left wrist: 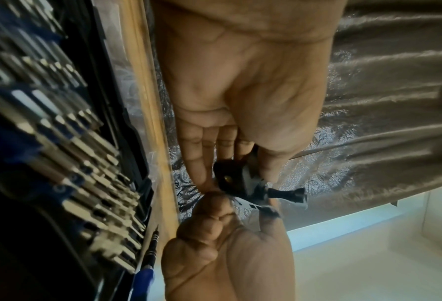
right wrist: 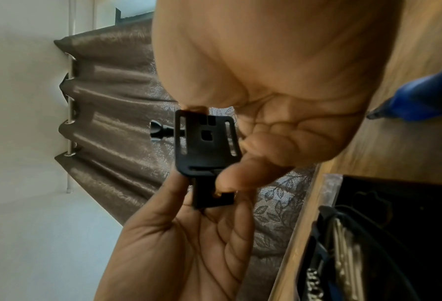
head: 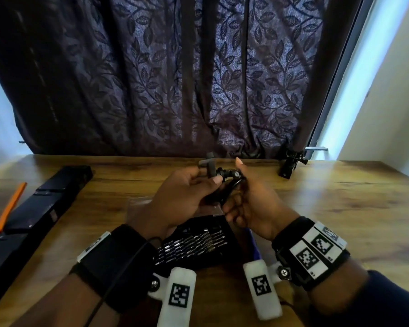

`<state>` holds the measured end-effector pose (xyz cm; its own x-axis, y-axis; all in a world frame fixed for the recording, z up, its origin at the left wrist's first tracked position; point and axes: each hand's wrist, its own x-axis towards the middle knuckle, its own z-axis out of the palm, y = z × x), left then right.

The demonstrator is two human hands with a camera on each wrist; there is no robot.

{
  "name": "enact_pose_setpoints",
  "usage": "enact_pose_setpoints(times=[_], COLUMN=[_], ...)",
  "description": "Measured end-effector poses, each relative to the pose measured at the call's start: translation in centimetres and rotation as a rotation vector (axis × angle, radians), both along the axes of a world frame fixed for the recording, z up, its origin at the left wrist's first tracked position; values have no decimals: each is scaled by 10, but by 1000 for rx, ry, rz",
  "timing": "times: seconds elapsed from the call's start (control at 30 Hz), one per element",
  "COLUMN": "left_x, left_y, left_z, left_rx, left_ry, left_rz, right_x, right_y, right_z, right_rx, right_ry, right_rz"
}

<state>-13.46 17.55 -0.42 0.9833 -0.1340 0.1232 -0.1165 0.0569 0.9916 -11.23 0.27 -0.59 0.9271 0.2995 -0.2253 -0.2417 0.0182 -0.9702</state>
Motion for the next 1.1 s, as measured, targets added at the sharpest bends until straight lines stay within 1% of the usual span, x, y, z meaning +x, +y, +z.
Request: enact_pose_setpoints(times=[0.07, 0.13, 0.2, 0.27, 0.33, 0.4, 0.5, 0.6, 0.7, 0.77, 0.83, 1.1], left_x=[4, 8, 10, 11, 9, 7, 4, 1, -1, -1, 0, -1], left_y=[1, 3, 5, 6, 5, 5, 6, 3, 2, 2, 2, -1], left_z=[-1, -2, -2, -2, -2, -1, 0, 1, 1, 1, 0, 0], left_rx=[-2, 7, 13, 51, 23, 1, 71, 81, 41, 58, 69, -106], left_ry=[-61, -172, -286, -378, -465, -521, -593, -605, -587, -582, -577, -470], left_rz=[68, 151, 248, 328, 320, 250, 175, 134, 91, 85, 84, 7], right_x=[1, 1, -1, -6, -8, -10, -12, -15, -14, -13, -11, -9], right_y=[0, -2, -4, -4, -3, -1, 2, 1, 0, 0, -1, -2], right_z=[0, 2, 5, 8, 8, 9, 12, 14, 13, 12, 10, 9], right_rx=[-8, 42, 99, 129, 136, 169, 261, 289, 266, 249, 233, 255], right_ry=[-73, -219, -380, -502, -573, -609, -659, -750, -825, -859, -879, -890], right_rz=[-101, -191, -231, -239, -259, -274, -291, -269, -268, -278, -279, -254])
